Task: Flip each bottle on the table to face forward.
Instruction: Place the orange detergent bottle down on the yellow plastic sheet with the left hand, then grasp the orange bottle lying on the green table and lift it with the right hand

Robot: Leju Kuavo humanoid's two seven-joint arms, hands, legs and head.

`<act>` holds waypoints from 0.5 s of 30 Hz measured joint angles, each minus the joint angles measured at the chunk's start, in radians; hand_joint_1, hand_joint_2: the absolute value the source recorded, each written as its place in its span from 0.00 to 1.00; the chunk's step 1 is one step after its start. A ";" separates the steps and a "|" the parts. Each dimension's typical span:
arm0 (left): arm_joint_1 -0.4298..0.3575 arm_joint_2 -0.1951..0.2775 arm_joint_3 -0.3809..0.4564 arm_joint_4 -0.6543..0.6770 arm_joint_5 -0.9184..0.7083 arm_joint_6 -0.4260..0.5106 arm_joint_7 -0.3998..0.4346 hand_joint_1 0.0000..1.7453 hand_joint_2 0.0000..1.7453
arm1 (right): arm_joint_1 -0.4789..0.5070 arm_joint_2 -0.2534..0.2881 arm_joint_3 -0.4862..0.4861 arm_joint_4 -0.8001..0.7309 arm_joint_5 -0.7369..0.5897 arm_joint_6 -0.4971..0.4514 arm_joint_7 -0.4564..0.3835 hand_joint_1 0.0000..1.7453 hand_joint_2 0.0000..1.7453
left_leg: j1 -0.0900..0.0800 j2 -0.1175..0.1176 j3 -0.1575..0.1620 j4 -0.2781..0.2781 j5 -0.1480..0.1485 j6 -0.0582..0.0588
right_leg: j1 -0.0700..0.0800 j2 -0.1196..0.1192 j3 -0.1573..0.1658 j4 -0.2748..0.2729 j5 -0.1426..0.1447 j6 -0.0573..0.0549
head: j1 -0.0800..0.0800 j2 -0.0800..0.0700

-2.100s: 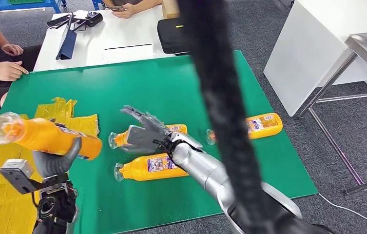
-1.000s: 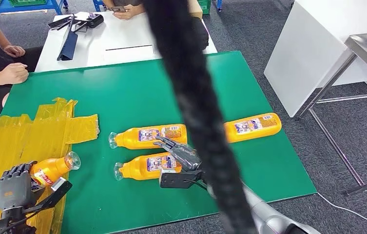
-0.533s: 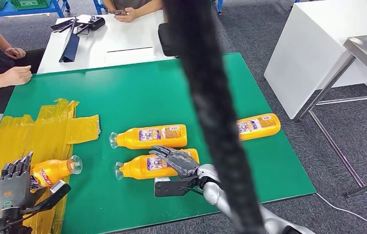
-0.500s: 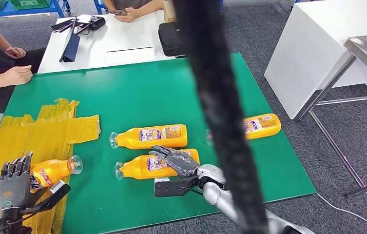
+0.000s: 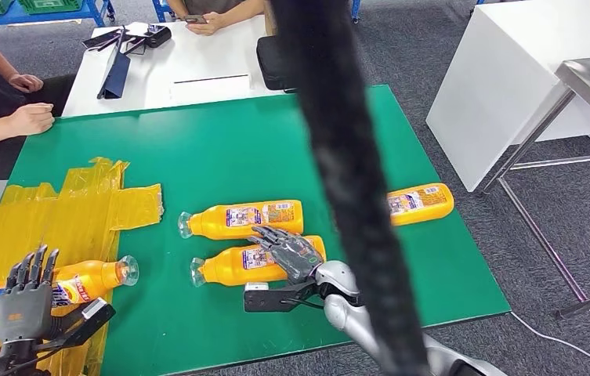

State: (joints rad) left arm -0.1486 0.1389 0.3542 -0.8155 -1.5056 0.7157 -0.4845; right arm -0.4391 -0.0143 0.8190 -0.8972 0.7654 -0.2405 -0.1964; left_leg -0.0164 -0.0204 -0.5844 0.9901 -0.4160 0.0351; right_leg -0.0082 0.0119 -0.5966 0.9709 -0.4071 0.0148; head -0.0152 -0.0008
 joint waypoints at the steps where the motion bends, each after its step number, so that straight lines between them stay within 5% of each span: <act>1: 0.001 0.000 0.003 0.000 0.002 0.000 -0.006 0.00 0.00 | 0.003 0.000 0.000 -0.001 0.011 -0.014 0.008 0.00 0.00 | 0.000 0.000 0.000 0.000 0.000 0.000 | 0.000 0.000 0.000 0.000 0.000 0.000 | 0.000 0.000; 7: 0.009 0.000 0.020 0.000 0.009 0.000 -0.036 0.00 0.00 | 0.049 -0.025 -0.004 -0.068 0.061 -0.051 0.047 0.00 0.00 | 0.000 0.000 -0.001 0.000 0.000 0.000 | 0.000 0.000 -0.001 0.000 0.000 0.000 | 0.000 0.000; 15: 0.010 -0.006 0.048 0.001 0.018 0.000 -0.083 0.00 0.00 | 0.184 -0.139 -0.057 -0.328 0.110 -0.002 0.108 0.00 0.00 | 0.000 0.000 -0.001 0.000 -0.002 0.000 | 0.000 0.000 -0.002 0.000 -0.001 0.000 | 0.000 0.000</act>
State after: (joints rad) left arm -0.1381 0.1324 0.4024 -0.8144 -1.4876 0.7160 -0.5672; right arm -0.2548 -0.1529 0.7618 -1.2252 0.8751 -0.2428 -0.0883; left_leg -0.0165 -0.0205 -0.5858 0.9901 -0.4177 0.0355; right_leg -0.0082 0.0117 -0.5986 0.9706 -0.4076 0.0153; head -0.0154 -0.0008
